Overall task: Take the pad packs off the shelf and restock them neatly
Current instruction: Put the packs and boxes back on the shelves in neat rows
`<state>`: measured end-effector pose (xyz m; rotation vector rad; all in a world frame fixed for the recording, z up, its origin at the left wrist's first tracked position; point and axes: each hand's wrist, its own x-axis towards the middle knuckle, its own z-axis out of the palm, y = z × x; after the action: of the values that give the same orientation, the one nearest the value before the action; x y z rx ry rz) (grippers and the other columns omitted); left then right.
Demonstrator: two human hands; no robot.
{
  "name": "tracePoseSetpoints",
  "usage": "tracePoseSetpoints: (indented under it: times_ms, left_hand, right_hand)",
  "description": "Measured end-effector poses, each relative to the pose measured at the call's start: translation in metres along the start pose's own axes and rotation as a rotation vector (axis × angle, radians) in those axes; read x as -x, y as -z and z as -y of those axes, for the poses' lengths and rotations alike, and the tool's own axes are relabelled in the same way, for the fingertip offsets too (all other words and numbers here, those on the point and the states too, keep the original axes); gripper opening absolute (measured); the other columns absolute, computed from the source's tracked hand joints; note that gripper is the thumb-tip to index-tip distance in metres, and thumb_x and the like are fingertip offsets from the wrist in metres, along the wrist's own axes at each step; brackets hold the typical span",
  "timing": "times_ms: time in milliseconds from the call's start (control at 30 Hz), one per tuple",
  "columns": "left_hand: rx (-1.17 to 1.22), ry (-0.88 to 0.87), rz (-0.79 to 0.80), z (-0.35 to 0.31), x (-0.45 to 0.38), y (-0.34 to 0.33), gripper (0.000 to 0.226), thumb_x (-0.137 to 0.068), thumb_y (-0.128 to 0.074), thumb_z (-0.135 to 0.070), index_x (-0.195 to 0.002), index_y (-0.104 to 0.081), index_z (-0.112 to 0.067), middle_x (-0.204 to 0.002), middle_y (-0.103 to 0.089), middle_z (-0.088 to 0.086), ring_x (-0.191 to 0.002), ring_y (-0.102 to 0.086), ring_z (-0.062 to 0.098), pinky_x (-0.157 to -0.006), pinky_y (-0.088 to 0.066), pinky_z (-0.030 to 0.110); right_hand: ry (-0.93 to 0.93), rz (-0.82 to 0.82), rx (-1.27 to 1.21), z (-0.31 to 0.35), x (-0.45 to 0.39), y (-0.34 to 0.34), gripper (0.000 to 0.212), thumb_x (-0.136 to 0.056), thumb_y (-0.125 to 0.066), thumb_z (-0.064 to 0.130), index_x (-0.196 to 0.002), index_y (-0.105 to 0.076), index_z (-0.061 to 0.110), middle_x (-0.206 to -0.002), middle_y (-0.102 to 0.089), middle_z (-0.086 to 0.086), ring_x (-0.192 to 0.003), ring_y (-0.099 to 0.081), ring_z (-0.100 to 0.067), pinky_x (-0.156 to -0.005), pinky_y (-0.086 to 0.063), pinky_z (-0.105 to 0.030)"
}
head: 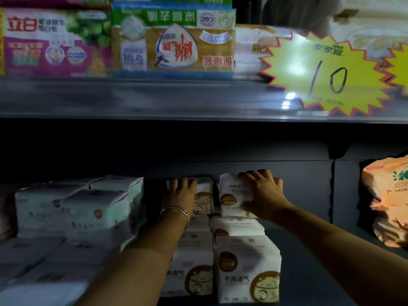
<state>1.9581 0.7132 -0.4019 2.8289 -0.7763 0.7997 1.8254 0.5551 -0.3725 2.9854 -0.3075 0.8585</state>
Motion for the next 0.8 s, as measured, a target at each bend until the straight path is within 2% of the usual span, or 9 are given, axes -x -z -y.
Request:
tracePoseSetpoints:
  times_ms: [233, 333, 400, 467, 533, 567, 633, 667, 800]
  left_hand:
    - [-0.024, 0.066, 0.023, 0.010, 0.004, 0.004, 0.053, -0.097, -0.041, -0.021, -0.146, -0.021, -0.029, -0.150, -0.016, 0.016, -0.135, -0.026, 0.043, -0.105, -0.038, 0.049]
    - [0.071, 0.078, 0.061, 0.011, 0.007, 0.001, 0.058, -0.097, -0.039, -0.013, -0.147, -0.015, -0.029, -0.150, -0.013, 0.017, -0.127, -0.041, 0.040, -0.098, -0.046, 0.045]
    - [0.085, 0.081, 0.072, 0.008, 0.009, -0.001, 0.061, -0.097, -0.037, -0.007, -0.148, -0.011, -0.027, -0.151, -0.009, 0.019, -0.121, -0.047, 0.040, -0.095, -0.049, 0.044]
    - [0.071, 0.083, 0.075, 0.007, 0.008, -0.001, 0.066, -0.096, -0.038, -0.003, -0.149, -0.007, -0.026, -0.151, -0.005, 0.021, -0.118, -0.050, 0.039, -0.092, -0.049, 0.042]
    - [0.070, 0.081, 0.086, 0.005, 0.008, -0.002, 0.071, -0.094, -0.040, 0.000, -0.150, -0.004, -0.025, -0.152, -0.001, 0.022, -0.118, -0.050, 0.039, -0.093, -0.048, 0.042]
    - [0.077, 0.081, 0.096, 0.004, 0.008, -0.002, 0.074, -0.093, -0.041, 0.001, -0.150, -0.002, -0.025, -0.152, 0.002, 0.022, -0.119, -0.049, 0.039, -0.093, -0.048, 0.042]
    - [0.114, 0.085, 0.122, 0.002, 0.009, -0.002, 0.078, -0.091, -0.041, 0.003, -0.150, 0.001, -0.026, -0.153, 0.011, 0.020, -0.119, -0.048, 0.040, -0.094, -0.048, 0.043]
    - [0.135, 0.095, 0.141, 0.000, 0.010, -0.001, 0.080, -0.091, -0.041, 0.004, -0.150, 0.003, -0.027, -0.154, 0.016, 0.019, -0.121, -0.047, 0.041, -0.096, -0.048, 0.044]
    - [0.196, 0.149, 0.154, -0.002, 0.016, 0.001, 0.085, -0.092, -0.038, 0.006, -0.149, 0.015, -0.031, -0.152, 0.031, 0.014, -0.126, -0.043, 0.040, -0.095, -0.046, 0.043]
  right_hand:
    - [-0.027, 0.102, -0.004, 0.007, -0.034, -0.012, 0.075, -0.083, -0.065, 0.037, -0.146, -0.025, 0.030, -0.146, -0.032, 0.002, -0.135, -0.020, -0.024, -0.107, -0.021, -0.041]
    - [-0.172, 0.165, -0.334, 0.007, -0.047, -0.037, 0.064, -0.084, -0.064, 0.036, -0.140, -0.034, 0.042, -0.153, -0.020, 0.000, -0.140, -0.012, -0.032, -0.111, -0.017, -0.050]
    - [-0.227, 0.128, -0.590, 0.008, -0.053, -0.056, 0.068, -0.080, -0.059, 0.037, -0.143, -0.035, 0.029, -0.154, -0.017, -0.004, -0.143, -0.013, -0.035, -0.113, -0.018, -0.057]
    - [-0.184, 0.091, -0.664, 0.002, -0.062, -0.075, 0.069, -0.078, -0.054, 0.029, -0.142, -0.037, 0.006, -0.152, -0.026, -0.016, -0.141, -0.021, -0.038, -0.112, -0.023, -0.058]
    - [-0.158, 0.123, -0.573, 0.002, -0.062, -0.077, 0.055, -0.087, -0.054, 0.008, -0.140, -0.039, 0.000, -0.151, -0.026, -0.022, -0.141, -0.020, -0.039, -0.115, -0.021, -0.052]
    - [-0.146, 0.136, -0.515, 0.006, -0.058, -0.071, 0.057, -0.090, -0.053, 0.005, -0.144, -0.034, 0.008, -0.155, -0.019, -0.018, -0.143, -0.014, -0.038, -0.117, -0.017, -0.052]
    - [-0.126, 0.182, -0.261, 0.006, -0.054, -0.069, 0.068, -0.094, -0.051, 0.012, -0.149, -0.017, 0.031, -0.159, -0.005, 0.001, -0.145, 0.004, -0.034, -0.117, -0.011, -0.054]
    - [-0.109, 0.190, -0.161, 0.008, -0.052, -0.067, 0.072, -0.094, -0.051, 0.015, -0.149, -0.009, 0.036, -0.159, 0.001, 0.005, -0.145, 0.010, -0.032, -0.114, -0.010, -0.056]
    - [-0.041, 0.132, -0.062, 0.023, -0.038, -0.052, 0.078, -0.096, -0.045, 0.011, -0.149, 0.006, 0.036, -0.158, 0.018, -0.001, -0.143, 0.022, -0.032, -0.112, -0.001, -0.061]
